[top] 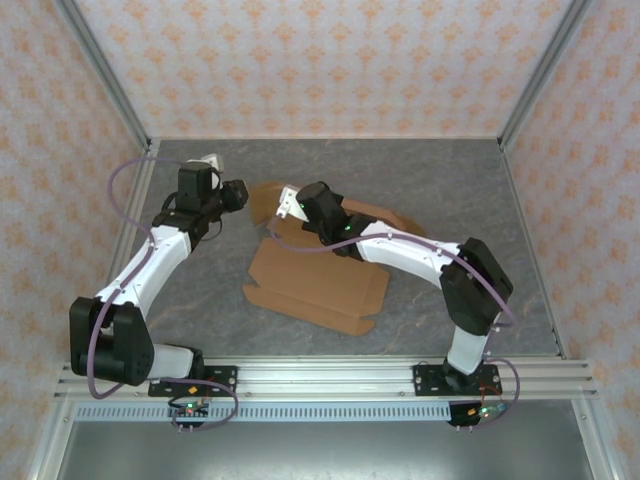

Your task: Fold the paper box

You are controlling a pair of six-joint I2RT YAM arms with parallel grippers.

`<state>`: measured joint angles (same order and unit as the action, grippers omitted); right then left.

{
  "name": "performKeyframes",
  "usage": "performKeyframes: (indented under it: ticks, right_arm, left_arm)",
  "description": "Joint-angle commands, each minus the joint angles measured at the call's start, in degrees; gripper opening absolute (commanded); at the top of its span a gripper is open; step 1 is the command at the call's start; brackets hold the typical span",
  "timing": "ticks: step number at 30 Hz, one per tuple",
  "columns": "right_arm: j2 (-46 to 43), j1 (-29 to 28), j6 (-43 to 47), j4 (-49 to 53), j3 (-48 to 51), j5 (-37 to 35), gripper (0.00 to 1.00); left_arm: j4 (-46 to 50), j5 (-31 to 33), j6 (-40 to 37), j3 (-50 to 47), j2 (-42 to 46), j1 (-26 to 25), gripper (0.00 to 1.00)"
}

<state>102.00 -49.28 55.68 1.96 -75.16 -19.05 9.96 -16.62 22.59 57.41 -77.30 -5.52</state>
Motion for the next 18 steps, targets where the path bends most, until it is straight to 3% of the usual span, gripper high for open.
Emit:
performKeyframes:
  ticks: [1,6,13,18]
  right_arm:
    - [-1.01,-0.80,1.62,-3.04,2.43,-1.20,0.00]
    - [-0.76,-1.42,3.38,-8.19,5.01,-2.75,0.00]
    - [0.71,-3.21,6.23,-14.52,7.68,-5.20,0.00]
    - [2.06,-4.03,9.37,-18.57,8.96,-7.41,0.00]
  left_arm:
    - [1.12,-4.25,5.22,1.98,-0.25,0.42,0.35]
    - [-0.14,-9.69,11.91,3.04,-1.51,-1.18,0.33]
    - [-0.89,-9.00,15.35,3.74,-2.46,-4.32,0.33]
    - [2.85,-6.65,13.21,5.59,-3.30,-4.21,0.33]
